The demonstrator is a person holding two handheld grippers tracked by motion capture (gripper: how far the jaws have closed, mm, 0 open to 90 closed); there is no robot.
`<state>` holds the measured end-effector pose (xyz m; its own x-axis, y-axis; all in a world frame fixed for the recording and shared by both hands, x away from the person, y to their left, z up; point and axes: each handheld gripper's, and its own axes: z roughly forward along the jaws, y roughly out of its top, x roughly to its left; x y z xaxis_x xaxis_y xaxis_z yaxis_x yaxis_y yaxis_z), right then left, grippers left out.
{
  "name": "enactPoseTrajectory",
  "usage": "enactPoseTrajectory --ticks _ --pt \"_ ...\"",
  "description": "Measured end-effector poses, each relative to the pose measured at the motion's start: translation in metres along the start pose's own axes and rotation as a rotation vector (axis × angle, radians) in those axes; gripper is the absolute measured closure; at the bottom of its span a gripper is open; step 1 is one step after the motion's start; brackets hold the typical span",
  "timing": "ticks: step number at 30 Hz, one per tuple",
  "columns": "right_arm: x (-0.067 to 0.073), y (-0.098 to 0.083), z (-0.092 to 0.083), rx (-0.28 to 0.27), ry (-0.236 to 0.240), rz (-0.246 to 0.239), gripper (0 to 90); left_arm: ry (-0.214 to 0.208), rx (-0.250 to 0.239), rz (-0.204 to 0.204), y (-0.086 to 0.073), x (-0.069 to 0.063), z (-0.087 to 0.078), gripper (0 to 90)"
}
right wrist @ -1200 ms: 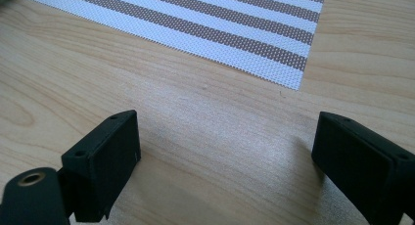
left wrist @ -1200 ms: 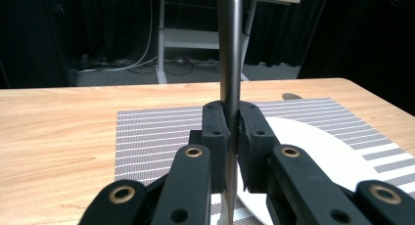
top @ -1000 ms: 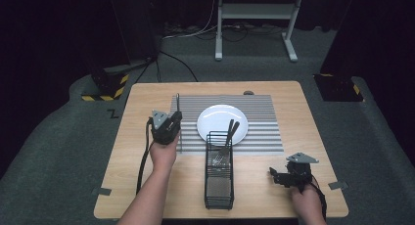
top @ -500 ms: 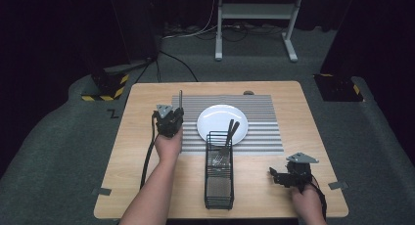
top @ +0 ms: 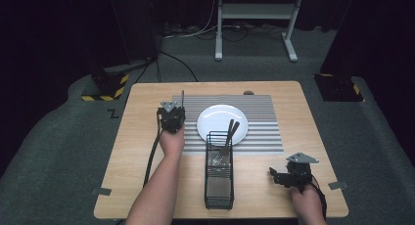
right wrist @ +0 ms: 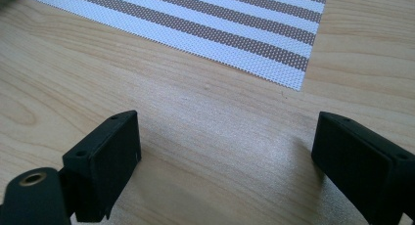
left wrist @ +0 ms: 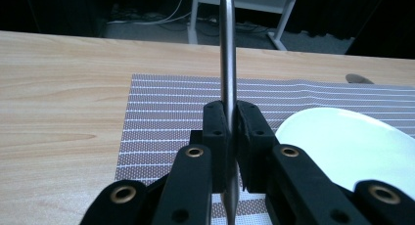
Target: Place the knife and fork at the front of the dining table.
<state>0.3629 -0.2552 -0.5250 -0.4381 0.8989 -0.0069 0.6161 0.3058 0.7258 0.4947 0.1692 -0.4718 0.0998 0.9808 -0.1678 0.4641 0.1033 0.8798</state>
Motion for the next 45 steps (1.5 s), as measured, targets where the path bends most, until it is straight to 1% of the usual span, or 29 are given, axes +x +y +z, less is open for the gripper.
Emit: enactPoseTrajectory --ticks 5,12,14,16,20,23,24,27,31,34,42,45 --pt "0.0 0.0 0.0 0.0 0.0 0.0 10.7 0.016 0.006 0.01 -0.002 -0.002 0.006 83.2" --pt "0.0 0.0 0.0 0.0 0.0 0.0 10.8 0.032 0.024 0.004 -0.007 -0.002 0.016 83.2" --pt "0.0 0.0 0.0 0.0 0.0 0.0 10.8 0.033 0.033 -0.015 -0.009 -0.001 0.019 83.2" --pt "0.0 0.0 0.0 0.0 0.0 0.0 10.7 0.039 0.04 -0.016 -0.01 0.0 0.021 83.2" --pt "0.0 0.0 0.0 0.0 0.0 0.0 10.8 0.044 0.055 -0.031 -0.012 0.002 0.026 83.2" --pt "0.0 0.0 0.0 0.001 0.0 -0.002 10.8 0.051 0.064 -0.032 -0.015 0.002 0.03 83.3" --pt "0.0 0.0 0.0 0.001 0.001 -0.002 10.8 0.051 0.068 -0.039 -0.015 0.002 0.031 83.3" --pt "0.0 0.0 0.0 0.001 0.002 -0.002 10.8 0.058 0.083 -0.045 -0.016 0.003 0.033 83.2" --pt "0.0 0.0 0.0 -0.001 0.003 -0.004 10.8 0.054 0.101 -0.052 -0.017 0.004 0.036 83.2" --pt "0.0 0.0 0.0 -0.002 0.006 -0.005 10.8 0.061 0.123 -0.043 -0.018 0.004 0.037 83.2" --pt "0.0 0.0 0.0 -0.002 0.008 -0.007 10.8 0.071 0.178 -0.059 -0.019 0.006 0.044 83.1" --pt "-0.001 0.0 0.0 -0.002 0.008 -0.007 10.8 0.075 0.187 -0.059 -0.018 0.007 0.045 83.1"
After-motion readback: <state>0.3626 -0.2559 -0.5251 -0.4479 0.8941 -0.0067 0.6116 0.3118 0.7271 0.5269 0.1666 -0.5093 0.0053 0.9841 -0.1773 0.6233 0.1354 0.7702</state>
